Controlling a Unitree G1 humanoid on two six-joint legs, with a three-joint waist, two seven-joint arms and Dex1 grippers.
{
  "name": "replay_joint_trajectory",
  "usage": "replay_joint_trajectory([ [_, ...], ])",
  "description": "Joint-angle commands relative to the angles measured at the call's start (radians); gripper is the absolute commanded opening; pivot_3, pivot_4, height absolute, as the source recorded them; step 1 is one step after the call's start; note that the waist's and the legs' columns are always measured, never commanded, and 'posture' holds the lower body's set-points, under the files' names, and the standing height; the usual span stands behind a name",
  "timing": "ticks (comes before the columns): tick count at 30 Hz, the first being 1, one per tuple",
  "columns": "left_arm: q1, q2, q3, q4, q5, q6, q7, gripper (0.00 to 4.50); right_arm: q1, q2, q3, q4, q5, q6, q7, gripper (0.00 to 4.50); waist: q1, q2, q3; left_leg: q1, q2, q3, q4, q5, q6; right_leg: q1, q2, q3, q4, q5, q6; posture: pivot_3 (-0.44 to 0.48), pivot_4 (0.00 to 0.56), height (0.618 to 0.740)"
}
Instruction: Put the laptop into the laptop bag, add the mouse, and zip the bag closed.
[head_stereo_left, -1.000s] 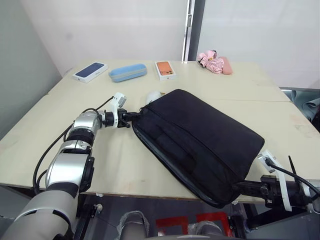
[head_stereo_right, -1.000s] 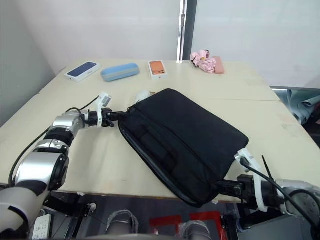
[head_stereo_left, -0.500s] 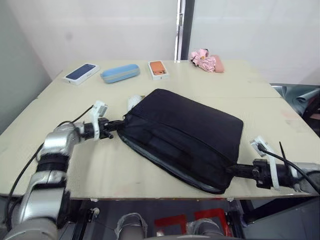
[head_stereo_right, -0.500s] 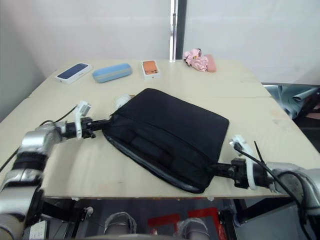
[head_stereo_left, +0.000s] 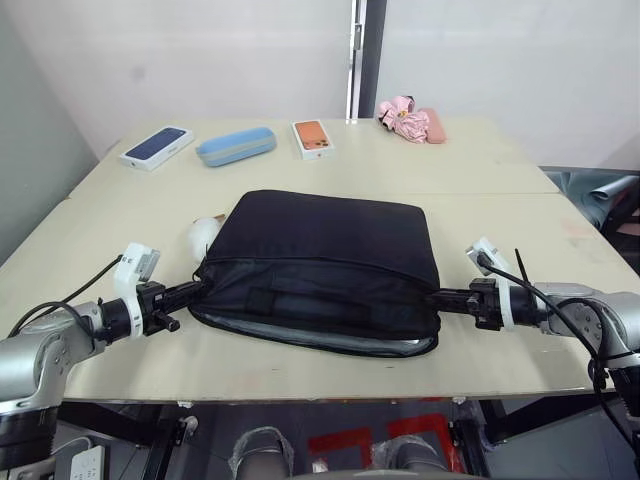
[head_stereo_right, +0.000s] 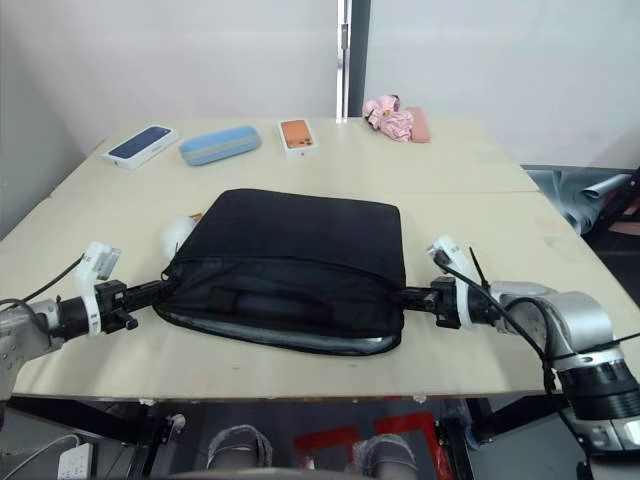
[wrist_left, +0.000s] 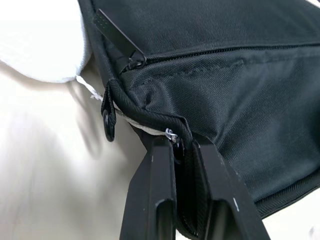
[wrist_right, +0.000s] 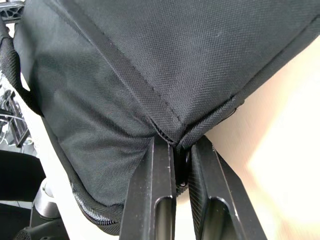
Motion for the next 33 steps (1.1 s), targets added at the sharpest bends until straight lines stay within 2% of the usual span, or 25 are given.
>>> replay_joint_trajectory([
  [1,0.040,0.000,0.031,-0.075,-0.047,0.009,0.028,0.00,-0.052,0.020,0.008,0.022,-0.040,-0.061,-0.001,0.02,0.000,0.000,0.000,0.000,0.000,0.000,0.000,0.000,0.000,0.000,0.000,0.000,0.000,0.000,0.000,0.000,0.150,0.740],
  [5,0.081,-0.016,0.031,-0.116,-0.075,0.009,0.061,0.00,-0.075,0.046,0.024,0.021,-0.052,-0.068,0.007,0.02,-0.002,0.000,0.000,0.001,0.000,0.000,0.000,0.000,0.000,0.000,0.000,0.000,0.001,0.000,0.000,0.000,0.150,0.740],
  [11,0.165,-0.007,0.087,-0.167,-0.118,0.017,0.087,0.00,-0.082,0.061,0.017,0.013,-0.060,-0.059,0.011,0.02,-0.009,0.000,0.000,0.001,0.001,0.001,-0.001,0.000,0.000,0.000,0.001,0.001,-0.001,0.000,0.000,0.000,0.150,0.740],
  [16,0.205,0.012,0.101,-0.173,-0.127,0.005,0.095,0.00,-0.048,0.058,0.012,-0.038,-0.045,-0.038,0.015,0.02,-0.009,0.000,0.000,0.001,0.001,0.001,-0.002,0.000,0.000,0.000,0.001,0.001,-0.002,0.000,0.000,0.000,0.150,0.740],
  [33,0.221,0.044,0.088,-0.159,-0.148,-0.004,0.099,0.00,-0.022,0.045,-0.010,-0.081,-0.015,0.020,0.008,0.02,-0.007,0.000,0.000,0.002,0.001,0.001,-0.002,0.000,0.000,0.000,0.001,0.001,-0.001,0.000,0.000,0.000,0.150,0.740],
])
